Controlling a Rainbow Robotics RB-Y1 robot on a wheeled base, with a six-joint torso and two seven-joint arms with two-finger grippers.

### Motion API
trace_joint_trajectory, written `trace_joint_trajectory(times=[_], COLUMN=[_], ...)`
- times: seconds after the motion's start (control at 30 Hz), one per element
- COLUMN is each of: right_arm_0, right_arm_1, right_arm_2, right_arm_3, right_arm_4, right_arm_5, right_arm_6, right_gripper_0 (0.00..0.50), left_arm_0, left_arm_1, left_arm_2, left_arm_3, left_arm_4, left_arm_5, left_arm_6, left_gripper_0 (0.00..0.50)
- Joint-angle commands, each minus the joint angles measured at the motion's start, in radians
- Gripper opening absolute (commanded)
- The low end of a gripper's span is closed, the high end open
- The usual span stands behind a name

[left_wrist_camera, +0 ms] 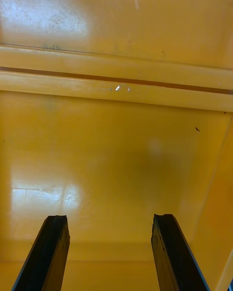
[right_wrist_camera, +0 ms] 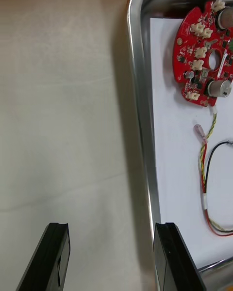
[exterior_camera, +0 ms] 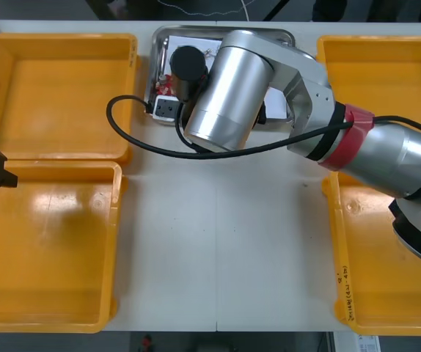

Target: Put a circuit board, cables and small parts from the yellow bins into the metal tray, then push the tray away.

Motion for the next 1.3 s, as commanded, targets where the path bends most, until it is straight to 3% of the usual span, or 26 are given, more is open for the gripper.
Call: trace_joint_trajectory(times=[0.03, 0.37, 0.7, 0.87, 1.13, 1.3], right_arm_0=[0.093, 0.327, 0.503, 0.592, 0.744, 0.825], right_arm_1=[-0.015, -0.017, -0.02, -0.083, -0.23, -0.291], right_arm_2=[-0.143, -0.439, -0.746, -0.875, -1.108, -1.206], right_arm_3=[-0.135, -0.391, -0.586, -0.637, -0.638, -0.629], right_arm_4=[0.005, 0.044, 0.023, -0.025, -0.163, -0.175], right_arm_5=[0.112, 0.421, 0.438, 0.438, 0.438, 0.438], right_arm_6=[0.012, -0.034, -0.241, -0.318, -0.427, -0.43], right_gripper_0=[0.5, 0.5, 0.5, 0.5, 0.5, 0.5], left_arm_0=[0.018, 0.018, 0.018, 0.018, 0.018, 0.018], left_arm_1=[0.043, 0.043, 0.043, 0.043, 0.043, 0.043], left_arm_2=[0.028, 0.028, 0.028, 0.028, 0.028, 0.028], left_arm_3=[-0.029, -0.029, -0.029, -0.029, -0.029, -0.029], left_arm_4=[0.009, 0.009, 0.009, 0.009, 0.009, 0.009], left_arm_5=[0.006, 0.006, 0.006, 0.006, 0.006, 0.006], left_arm_6=[0.055, 0.055, 0.055, 0.055, 0.055, 0.055], left_gripper_0=[0.5, 0.5, 0.5, 0.5, 0.5, 0.5])
